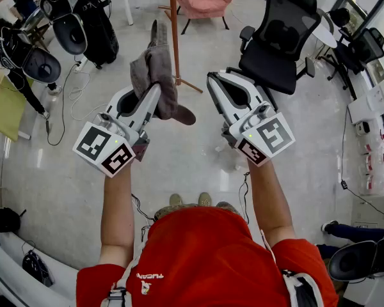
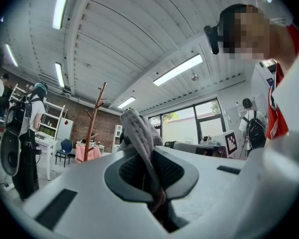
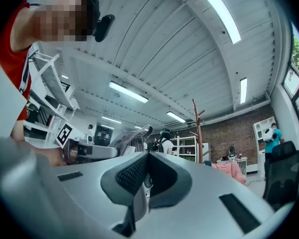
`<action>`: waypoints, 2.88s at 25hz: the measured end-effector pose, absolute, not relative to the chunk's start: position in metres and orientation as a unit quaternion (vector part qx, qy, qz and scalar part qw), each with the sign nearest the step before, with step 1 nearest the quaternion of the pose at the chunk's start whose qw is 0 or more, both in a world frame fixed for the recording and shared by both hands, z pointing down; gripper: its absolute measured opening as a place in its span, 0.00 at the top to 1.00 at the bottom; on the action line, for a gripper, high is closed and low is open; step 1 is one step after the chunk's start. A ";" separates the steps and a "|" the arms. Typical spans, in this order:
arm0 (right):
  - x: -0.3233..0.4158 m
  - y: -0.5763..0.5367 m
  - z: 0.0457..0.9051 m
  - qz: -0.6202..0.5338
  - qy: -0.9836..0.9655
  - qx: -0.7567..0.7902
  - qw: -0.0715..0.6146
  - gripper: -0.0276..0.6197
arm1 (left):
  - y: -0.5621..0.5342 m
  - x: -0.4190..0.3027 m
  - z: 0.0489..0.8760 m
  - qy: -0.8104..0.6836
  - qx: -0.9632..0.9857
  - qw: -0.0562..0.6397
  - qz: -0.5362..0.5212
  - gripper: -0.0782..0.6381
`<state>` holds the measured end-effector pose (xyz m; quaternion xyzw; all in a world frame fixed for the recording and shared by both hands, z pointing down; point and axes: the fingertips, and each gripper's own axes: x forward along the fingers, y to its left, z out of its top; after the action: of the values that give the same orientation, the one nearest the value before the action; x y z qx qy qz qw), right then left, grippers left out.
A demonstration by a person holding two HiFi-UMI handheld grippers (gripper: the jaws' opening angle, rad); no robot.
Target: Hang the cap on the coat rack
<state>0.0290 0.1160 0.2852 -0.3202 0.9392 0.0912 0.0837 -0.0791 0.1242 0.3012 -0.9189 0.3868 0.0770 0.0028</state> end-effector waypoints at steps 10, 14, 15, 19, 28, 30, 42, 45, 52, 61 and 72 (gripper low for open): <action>-0.001 0.108 0.295 0.077 0.939 -0.324 0.088 0.92 | 0.124 -0.110 0.307 0.390 -0.917 0.003 0.086 0.85; -0.017 0.098 0.300 0.067 0.940 -0.321 0.096 0.92 | 0.118 -0.134 0.311 0.394 -0.914 0.002 0.094 0.85; -0.022 0.096 0.302 0.066 0.940 -0.321 0.095 0.92 | 0.116 -0.140 0.312 0.394 -0.914 0.001 0.096 0.85; -0.035 0.085 0.308 0.064 0.940 -0.322 0.091 0.92 | 0.105 -0.162 0.309 0.398 -0.912 0.001 0.101 0.85; -0.045 0.011 0.296 0.085 0.933 -0.340 0.081 0.92 | 0.038 -0.182 0.281 0.415 -0.905 0.024 0.088 0.85; -0.041 -0.012 0.291 0.090 0.931 -0.344 0.085 0.92 | 0.014 -0.179 0.274 0.422 -0.902 0.031 0.084 0.85; -0.004 -0.183 0.278 0.092 0.939 -0.316 0.100 0.92 | -0.203 -0.125 0.171 0.496 -0.860 0.109 0.042 0.85; 0.014 -0.223 0.273 0.096 0.941 -0.308 0.102 0.92 | -0.255 -0.108 0.144 0.519 -0.844 0.136 0.028 0.85; 0.043 -0.291 0.273 0.089 0.945 -0.298 0.102 0.92 | -0.341 -0.081 0.097 0.553 -0.814 0.178 -0.005 0.85; 0.057 -0.340 0.286 0.069 0.943 -0.307 0.110 0.92 | -0.423 -0.071 0.100 0.572 -0.796 0.187 -0.066 0.85; 0.048 -0.375 0.304 0.054 0.940 -0.321 0.105 0.92 | -0.459 -0.072 0.145 0.554 -0.809 0.196 -0.022 0.64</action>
<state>0.0476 -0.3746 0.3040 -0.3205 0.9399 0.0536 0.1047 -0.0721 -0.4592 0.1446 -0.8086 0.5542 -0.0221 0.1964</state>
